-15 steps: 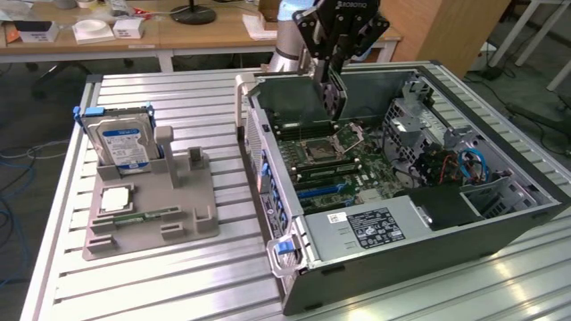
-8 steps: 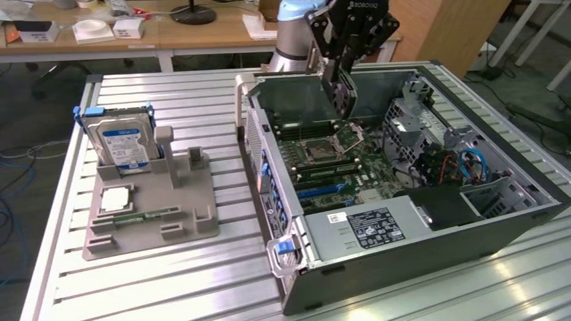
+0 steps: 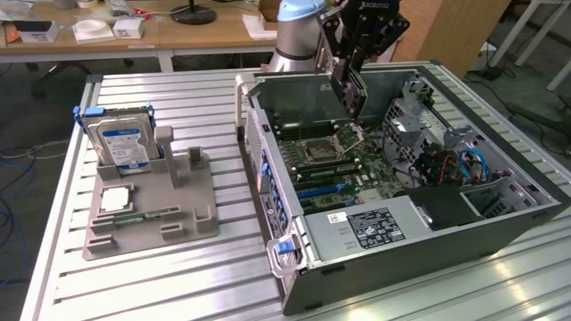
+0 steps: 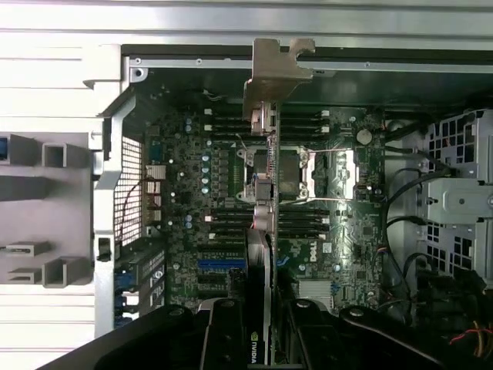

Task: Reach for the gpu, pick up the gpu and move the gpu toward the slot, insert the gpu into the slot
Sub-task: 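Pick up the gpu and move the gpu toward the slot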

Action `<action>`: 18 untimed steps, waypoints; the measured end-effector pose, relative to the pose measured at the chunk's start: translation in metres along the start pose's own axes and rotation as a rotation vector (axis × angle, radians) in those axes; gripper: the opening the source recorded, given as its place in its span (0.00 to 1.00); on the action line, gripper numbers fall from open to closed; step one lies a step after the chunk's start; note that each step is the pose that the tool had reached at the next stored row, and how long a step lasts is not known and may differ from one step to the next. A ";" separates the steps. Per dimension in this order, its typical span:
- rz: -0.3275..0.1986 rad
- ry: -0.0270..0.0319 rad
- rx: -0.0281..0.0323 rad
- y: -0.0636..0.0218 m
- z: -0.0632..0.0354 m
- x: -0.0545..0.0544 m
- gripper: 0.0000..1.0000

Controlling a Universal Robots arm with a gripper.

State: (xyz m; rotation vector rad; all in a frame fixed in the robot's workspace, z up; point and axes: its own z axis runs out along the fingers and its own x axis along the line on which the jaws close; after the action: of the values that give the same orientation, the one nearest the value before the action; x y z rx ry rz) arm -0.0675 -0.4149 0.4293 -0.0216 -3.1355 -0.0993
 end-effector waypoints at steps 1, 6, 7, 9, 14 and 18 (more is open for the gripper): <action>0.000 0.0000 -0.0002 0.0000 0.0000 -0.002 0.26; 0.002 -0.0001 -0.0013 0.0002 0.0000 -0.013 0.26; 0.002 -0.0002 -0.0016 0.0002 0.0000 -0.016 0.26; 0.003 -0.0002 -0.0020 0.0003 -0.0001 -0.021 0.26; 0.003 -0.0003 -0.0033 0.0003 0.0000 -0.026 0.26; 0.003 -0.0002 -0.0046 0.0003 -0.0001 -0.026 0.26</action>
State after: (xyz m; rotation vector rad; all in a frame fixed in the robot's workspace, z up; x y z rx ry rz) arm -0.0417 -0.4149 0.4293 -0.0268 -3.1353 -0.1065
